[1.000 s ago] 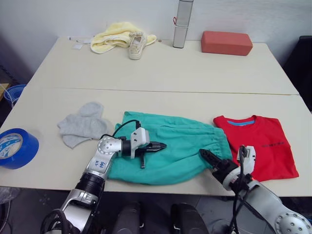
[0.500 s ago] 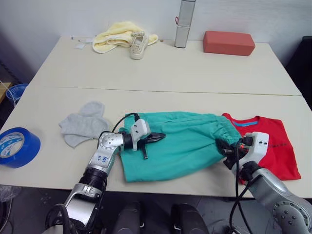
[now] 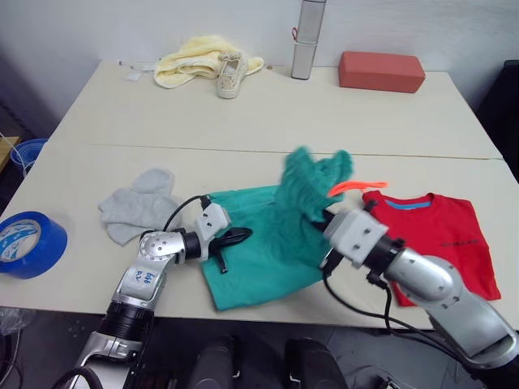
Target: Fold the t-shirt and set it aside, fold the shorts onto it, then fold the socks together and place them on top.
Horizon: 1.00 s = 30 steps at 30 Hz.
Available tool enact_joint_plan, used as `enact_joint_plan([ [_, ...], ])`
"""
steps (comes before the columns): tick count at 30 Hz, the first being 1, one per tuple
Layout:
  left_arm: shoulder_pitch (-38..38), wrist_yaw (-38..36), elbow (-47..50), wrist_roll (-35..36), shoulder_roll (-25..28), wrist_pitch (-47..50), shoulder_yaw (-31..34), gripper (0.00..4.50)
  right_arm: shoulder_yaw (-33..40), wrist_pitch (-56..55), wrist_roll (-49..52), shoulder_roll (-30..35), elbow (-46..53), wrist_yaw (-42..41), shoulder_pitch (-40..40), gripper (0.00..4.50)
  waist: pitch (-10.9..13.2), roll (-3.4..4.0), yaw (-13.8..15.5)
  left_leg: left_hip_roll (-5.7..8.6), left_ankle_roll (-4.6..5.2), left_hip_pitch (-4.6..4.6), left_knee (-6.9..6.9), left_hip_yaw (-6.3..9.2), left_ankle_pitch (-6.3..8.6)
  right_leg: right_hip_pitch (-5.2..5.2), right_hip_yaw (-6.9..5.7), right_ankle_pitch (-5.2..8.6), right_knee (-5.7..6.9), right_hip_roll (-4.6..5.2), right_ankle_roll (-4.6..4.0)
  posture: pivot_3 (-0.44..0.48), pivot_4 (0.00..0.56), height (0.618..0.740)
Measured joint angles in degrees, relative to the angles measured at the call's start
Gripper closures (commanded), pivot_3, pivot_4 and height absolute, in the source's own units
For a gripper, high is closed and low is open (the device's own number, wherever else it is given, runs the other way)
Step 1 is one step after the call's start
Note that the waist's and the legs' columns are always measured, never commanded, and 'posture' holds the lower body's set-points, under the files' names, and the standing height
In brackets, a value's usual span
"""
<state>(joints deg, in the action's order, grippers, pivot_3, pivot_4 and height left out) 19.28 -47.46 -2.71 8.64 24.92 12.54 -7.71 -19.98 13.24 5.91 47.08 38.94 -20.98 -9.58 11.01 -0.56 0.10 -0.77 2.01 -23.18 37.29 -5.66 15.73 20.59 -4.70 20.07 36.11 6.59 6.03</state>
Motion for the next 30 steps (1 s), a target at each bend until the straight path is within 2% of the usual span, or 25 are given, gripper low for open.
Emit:
enact_joint_plan([
  [7, -0.33, 0.64, 0.46, 0.25, 0.10, 1.22, 0.36, 4.50, -6.66, -7.24, -9.43, -5.22, -8.24, -8.16, -1.37, 4.47, -0.05, -0.07, -0.22, -0.01, -0.04, 0.05, 0.00, 0.00, -0.02, -0.02, -0.02, -0.02, 0.03, -0.01, 0.03, 0.000, 0.150, 0.740],
  [12, -0.97, 1.69, 1.33, 0.39, 0.07, 1.71, 0.52, 4.50, -8.89, -8.95, -10.82, -10.52, -10.62, -12.28, -1.91, 4.47, -0.05, -0.09, -0.30, -0.02, -0.04, 0.05, -0.01, 0.01, -0.03, -0.01, -0.03, -0.02, 0.06, -0.01, 0.02, 0.000, 0.150, 0.740],
  [15, -1.60, 2.10, 1.83, 0.55, 0.09, 1.70, 0.91, 4.50, -9.10, -8.87, -9.62, -12.54, -11.31, -14.90, -1.59, 3.77, -0.06, -0.09, -0.31, -0.02, -0.04, 0.06, -0.01, 0.01, -0.02, -0.01, -0.03, -0.02, 0.08, -0.01, 0.02, 0.000, 0.150, 0.740],
  [18, -2.66, 1.53, 2.26, 2.62, 0.66, 2.20, 2.79, 4.50, -9.00, -10.54, -9.17, -13.11, -13.46, -17.29, -1.60, 2.75, -0.06, -0.10, -0.49, -0.02, -0.05, 0.07, -0.02, 0.01, -0.03, 0.01, -0.02, -0.02, 0.09, -0.01, 0.02, 0.000, 0.150, 0.740],
  [23, -5.04, -1.68, 5.13, 10.83, 2.91, 7.50, 8.61, 4.50, -7.48, -14.85, -8.67, -12.99, -18.16, -21.04, -3.02, 0.97, -0.05, -0.12, -0.54, -0.03, -0.06, 0.06, -0.02, 0.04, -0.03, 0.01, -0.03, -0.01, 0.10, 0.00, 0.01, 0.000, 0.150, 0.740],
  [26, -5.50, -5.52, 8.25, 16.74, 7.21, 12.91, 11.44, 4.50, -5.79, -16.85, -6.29, -13.05, -19.97, -23.66, -3.60, 0.02, -0.05, -0.13, -0.48, -0.03, -0.06, 0.07, -0.01, 0.07, -0.02, -0.02, -0.04, -0.01, 0.08, 0.02, 0.00, 0.000, 0.150, 0.740],
  [28, -6.75, -9.62, 9.57, 19.13, 13.03, 16.70, 11.86, 4.50, -4.00, -16.87, -0.68, -13.23, -20.56, -27.01, -3.05, 0.02, -0.02, -0.16, -0.53, -0.03, -0.07, 0.07, -0.07, 0.09, -0.02, -0.02, -0.05, -0.02, 0.03, 0.01, -0.02, 0.000, 0.150, 0.740],
  [30, -8.73, -14.48, 9.80, 20.37, 20.48, 19.66, 12.48, 4.50, 0.07, -16.03, 10.80, -12.38, -19.57, -33.20, -0.85, 0.02, -0.01, -0.15, -0.60, -0.03, -0.06, 0.06, -0.13, 0.11, -0.01, -0.04, -0.07, -0.02, -0.04, 0.01, -0.04, 0.000, 0.150, 0.740],
])
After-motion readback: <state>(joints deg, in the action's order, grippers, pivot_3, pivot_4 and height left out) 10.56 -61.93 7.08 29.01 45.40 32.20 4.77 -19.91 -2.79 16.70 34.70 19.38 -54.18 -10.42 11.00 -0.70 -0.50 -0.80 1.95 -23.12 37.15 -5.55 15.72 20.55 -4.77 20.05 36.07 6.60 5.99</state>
